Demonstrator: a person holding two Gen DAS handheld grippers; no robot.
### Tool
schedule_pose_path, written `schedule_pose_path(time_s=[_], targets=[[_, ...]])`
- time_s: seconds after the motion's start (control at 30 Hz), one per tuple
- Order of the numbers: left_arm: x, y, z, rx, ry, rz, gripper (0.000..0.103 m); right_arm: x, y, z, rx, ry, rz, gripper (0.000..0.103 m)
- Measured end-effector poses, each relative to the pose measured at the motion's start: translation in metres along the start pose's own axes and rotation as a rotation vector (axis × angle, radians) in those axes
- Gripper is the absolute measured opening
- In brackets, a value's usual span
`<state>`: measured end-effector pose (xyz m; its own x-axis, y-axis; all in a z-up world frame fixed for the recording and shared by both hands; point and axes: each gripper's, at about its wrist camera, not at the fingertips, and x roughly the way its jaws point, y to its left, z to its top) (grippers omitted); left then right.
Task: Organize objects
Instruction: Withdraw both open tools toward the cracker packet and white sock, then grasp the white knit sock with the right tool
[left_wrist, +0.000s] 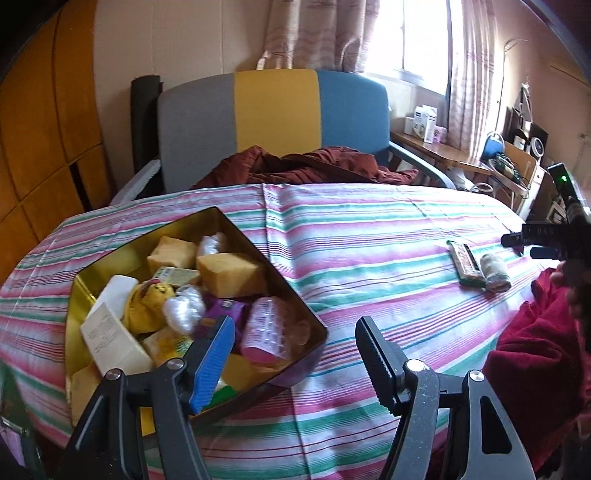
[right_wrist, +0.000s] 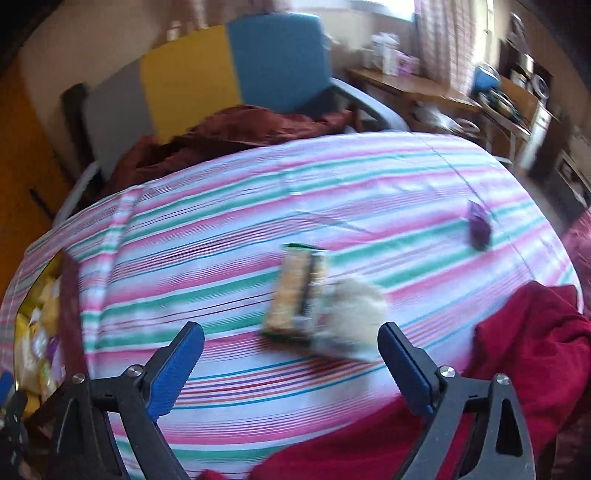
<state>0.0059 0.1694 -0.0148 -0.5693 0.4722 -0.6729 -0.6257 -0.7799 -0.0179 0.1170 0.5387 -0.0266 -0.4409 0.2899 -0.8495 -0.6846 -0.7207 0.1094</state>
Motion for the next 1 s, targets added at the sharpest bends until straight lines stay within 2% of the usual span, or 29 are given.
schedule_pose_path(time_s=[0.1,0.17,0.4,0.53,0.63,0.77,0.87,1.0], targets=[[0.007,-0.007,0.001,0.010,0.013,-0.019,0.069,0.009,-0.032,0.011,0.083,0.055,-0.015,0.096],[0.012,-0.012,0.002,0.018,0.022,-0.031,0.069,0.021,-0.046,0.015,0.107,0.124,-0.022,0.095],[0.025,-0.032,0.007,0.056,0.047,-0.070,0.069,0.054,-0.051,0.019,0.143,0.232,-0.006,0.086],[0.031,-0.041,0.009,0.078,0.059,-0.085,0.070,0.085,-0.045,0.020,0.174,0.299,0.022,0.075],[0.035,-0.048,0.012,0.090,0.069,-0.099,0.070,0.105,-0.038,0.017,0.155,0.337,0.022,0.057],[0.043,-0.060,0.017,0.113,0.080,-0.122,0.070,0.093,-0.035,0.018,0.140,0.250,-0.003,0.054],[0.054,-0.076,0.022,0.143,0.096,-0.149,0.071,0.079,-0.051,0.019,0.225,0.170,-0.011,0.054],[0.074,-0.103,0.032,0.181,0.118,-0.193,0.071,0.077,-0.070,0.013,0.335,0.154,-0.015,0.054]])
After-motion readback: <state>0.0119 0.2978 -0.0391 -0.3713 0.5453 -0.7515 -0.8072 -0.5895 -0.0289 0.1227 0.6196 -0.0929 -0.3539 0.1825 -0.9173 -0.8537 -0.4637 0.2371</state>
